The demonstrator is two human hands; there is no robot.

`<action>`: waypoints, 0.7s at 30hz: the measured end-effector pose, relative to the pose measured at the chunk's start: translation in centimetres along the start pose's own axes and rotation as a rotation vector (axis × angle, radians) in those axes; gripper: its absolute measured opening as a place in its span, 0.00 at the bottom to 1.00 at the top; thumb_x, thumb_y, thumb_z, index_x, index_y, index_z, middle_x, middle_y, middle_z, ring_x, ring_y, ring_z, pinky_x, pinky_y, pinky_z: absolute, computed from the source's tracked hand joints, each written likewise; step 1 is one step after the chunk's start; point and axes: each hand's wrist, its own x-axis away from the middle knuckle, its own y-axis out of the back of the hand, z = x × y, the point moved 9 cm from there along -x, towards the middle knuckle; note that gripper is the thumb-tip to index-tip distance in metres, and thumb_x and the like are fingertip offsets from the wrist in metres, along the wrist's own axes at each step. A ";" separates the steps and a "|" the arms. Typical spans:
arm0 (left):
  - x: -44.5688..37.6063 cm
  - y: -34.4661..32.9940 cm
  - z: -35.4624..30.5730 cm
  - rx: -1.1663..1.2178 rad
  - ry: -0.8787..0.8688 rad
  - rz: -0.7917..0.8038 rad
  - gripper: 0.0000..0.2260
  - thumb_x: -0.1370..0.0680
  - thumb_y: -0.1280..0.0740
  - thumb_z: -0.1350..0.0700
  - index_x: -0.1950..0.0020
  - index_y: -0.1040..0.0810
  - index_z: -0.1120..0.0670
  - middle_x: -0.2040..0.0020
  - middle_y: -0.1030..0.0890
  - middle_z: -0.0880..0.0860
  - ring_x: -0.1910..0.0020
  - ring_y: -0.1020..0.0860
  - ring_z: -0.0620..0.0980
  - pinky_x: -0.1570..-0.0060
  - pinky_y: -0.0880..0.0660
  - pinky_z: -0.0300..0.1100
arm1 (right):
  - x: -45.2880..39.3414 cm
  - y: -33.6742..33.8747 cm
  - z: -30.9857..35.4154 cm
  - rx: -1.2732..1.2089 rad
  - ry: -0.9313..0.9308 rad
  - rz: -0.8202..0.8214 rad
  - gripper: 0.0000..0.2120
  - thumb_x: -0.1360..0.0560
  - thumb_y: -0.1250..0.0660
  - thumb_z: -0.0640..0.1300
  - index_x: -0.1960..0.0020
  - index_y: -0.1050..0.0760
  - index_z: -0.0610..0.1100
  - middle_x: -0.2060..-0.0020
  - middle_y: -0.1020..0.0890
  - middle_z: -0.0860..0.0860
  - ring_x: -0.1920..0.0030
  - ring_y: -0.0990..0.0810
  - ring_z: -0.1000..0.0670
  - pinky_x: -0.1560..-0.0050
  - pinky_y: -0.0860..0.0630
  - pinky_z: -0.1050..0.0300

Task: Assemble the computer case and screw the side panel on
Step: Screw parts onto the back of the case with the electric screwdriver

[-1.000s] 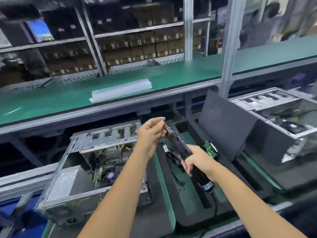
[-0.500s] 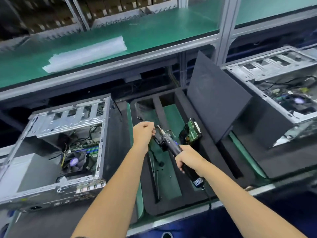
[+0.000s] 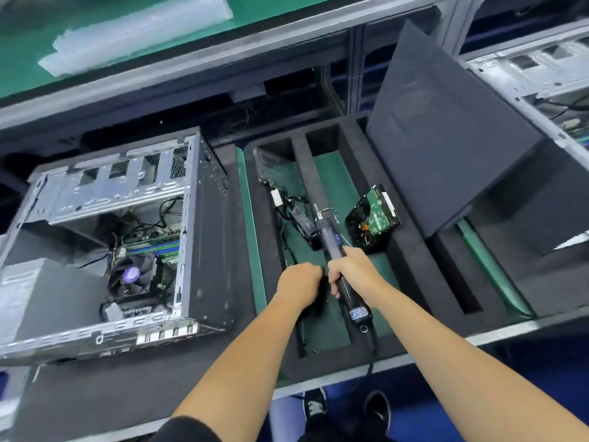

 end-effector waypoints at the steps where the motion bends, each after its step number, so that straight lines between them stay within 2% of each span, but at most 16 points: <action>1: 0.0 -0.5 -0.2 -0.030 -0.018 0.028 0.09 0.25 0.39 0.64 0.47 0.23 0.57 0.49 0.20 0.56 0.51 0.20 0.59 0.55 0.25 0.49 | -0.1 -0.1 0.0 -0.006 0.001 0.003 0.11 0.36 0.38 0.27 0.64 0.36 0.41 0.76 0.30 0.43 0.77 0.29 0.44 0.73 0.31 0.55; 4: -0.1 -2.0 -1.6 -0.056 -0.086 0.119 0.11 0.23 0.40 0.65 0.43 0.24 0.57 0.46 0.21 0.56 0.48 0.21 0.59 0.51 0.25 0.49 | -0.1 -0.3 0.2 -0.032 0.013 0.035 0.09 0.42 0.38 0.32 0.65 0.35 0.41 0.75 0.29 0.41 0.78 0.29 0.45 0.74 0.31 0.56; 7: -0.3 -2.7 -2.2 0.089 -0.044 0.172 0.12 0.23 0.40 0.65 0.41 0.25 0.58 0.45 0.22 0.58 0.47 0.22 0.58 0.48 0.25 0.49 | -0.3 -0.2 0.1 -0.041 0.020 0.066 0.10 0.45 0.38 0.34 0.65 0.34 0.40 0.73 0.28 0.38 0.77 0.29 0.44 0.74 0.30 0.56; 11: -0.4 -3.2 -1.8 0.316 0.034 0.183 0.15 0.25 0.43 0.69 0.43 0.24 0.58 0.45 0.22 0.58 0.47 0.22 0.58 0.47 0.25 0.49 | -0.8 -0.1 -0.4 -0.054 0.019 0.090 0.08 0.42 0.38 0.35 0.65 0.34 0.40 0.73 0.27 0.39 0.76 0.28 0.44 0.74 0.29 0.56; 14: -0.2 -3.5 -1.2 0.429 0.080 0.172 0.14 0.25 0.43 0.69 0.44 0.23 0.59 0.46 0.22 0.57 0.46 0.23 0.58 0.46 0.24 0.51 | -0.9 -0.2 -0.5 -0.045 0.016 0.094 0.09 0.42 0.38 0.35 0.63 0.33 0.39 0.73 0.27 0.38 0.76 0.28 0.44 0.74 0.29 0.56; 17: -0.3 -3.3 -0.7 0.424 0.122 0.158 0.12 0.24 0.40 0.66 0.43 0.23 0.58 0.45 0.23 0.58 0.47 0.23 0.58 0.48 0.23 0.50 | -0.9 -0.1 -0.4 -0.033 0.017 0.088 0.08 0.42 0.38 0.36 0.63 0.32 0.39 0.73 0.27 0.38 0.76 0.28 0.44 0.73 0.29 0.55; 21: -0.3 -3.6 -0.8 0.363 0.098 0.186 0.16 0.25 0.42 0.69 0.42 0.24 0.58 0.45 0.23 0.58 0.48 0.22 0.58 0.49 0.23 0.49 | -0.7 -0.3 -0.3 -0.031 0.013 0.094 0.09 0.41 0.37 0.36 0.62 0.32 0.39 0.73 0.27 0.40 0.76 0.28 0.44 0.73 0.29 0.55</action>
